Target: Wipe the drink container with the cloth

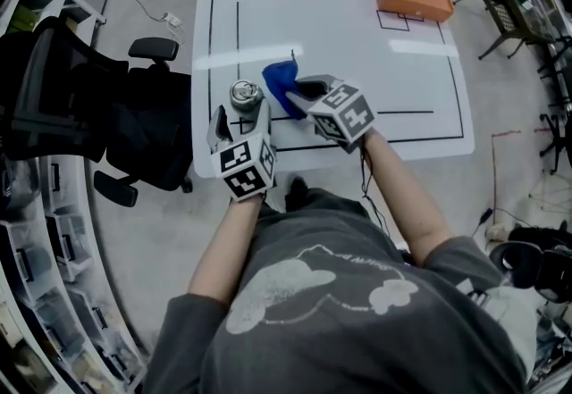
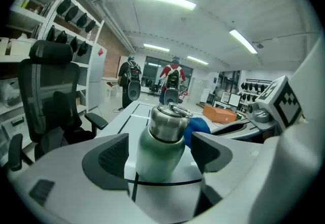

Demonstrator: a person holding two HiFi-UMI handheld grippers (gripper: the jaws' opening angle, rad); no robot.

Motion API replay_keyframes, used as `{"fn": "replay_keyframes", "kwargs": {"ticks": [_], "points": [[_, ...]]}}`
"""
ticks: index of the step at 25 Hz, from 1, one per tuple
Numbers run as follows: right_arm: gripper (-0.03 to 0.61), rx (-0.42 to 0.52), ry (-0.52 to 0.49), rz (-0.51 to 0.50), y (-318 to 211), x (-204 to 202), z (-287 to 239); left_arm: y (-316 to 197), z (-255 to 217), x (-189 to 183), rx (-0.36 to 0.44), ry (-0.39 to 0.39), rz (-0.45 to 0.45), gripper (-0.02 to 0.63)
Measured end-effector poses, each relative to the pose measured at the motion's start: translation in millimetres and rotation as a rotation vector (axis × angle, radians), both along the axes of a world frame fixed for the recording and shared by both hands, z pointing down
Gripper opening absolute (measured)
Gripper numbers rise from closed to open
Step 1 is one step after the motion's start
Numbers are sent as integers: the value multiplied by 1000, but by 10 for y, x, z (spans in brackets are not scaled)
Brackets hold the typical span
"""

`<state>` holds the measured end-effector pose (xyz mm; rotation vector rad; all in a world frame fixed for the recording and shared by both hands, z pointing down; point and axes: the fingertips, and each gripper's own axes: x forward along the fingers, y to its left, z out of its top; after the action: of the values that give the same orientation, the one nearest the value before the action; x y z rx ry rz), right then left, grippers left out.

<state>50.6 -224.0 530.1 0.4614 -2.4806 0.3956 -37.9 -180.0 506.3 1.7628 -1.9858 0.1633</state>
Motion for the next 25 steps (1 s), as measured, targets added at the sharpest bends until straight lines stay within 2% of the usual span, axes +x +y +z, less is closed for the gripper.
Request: {"fn": "replay_keyframes", "kwargs": {"ticks": [4, 7, 12, 16, 22, 25], "points": [[67, 8, 3, 18, -24, 67, -42, -81, 129, 49, -39, 52, -32, 364], [67, 13, 2, 28, -33, 92, -65, -93, 207, 45, -62, 62, -59, 360], [67, 22, -2, 33, -96, 91, -120, -103, 216, 32, -41, 40, 1, 341], [67, 30, -32, 0, -136, 2, -195, -115, 208, 53, -31, 31, 117, 339], [67, 52, -70, -142, -104, -231, -366, -114, 198, 128, -23, 30, 424, 337], [67, 49, -99, -204, -77, -359, -441, -107, 208, 150, -25, 28, 549, 337]]}}
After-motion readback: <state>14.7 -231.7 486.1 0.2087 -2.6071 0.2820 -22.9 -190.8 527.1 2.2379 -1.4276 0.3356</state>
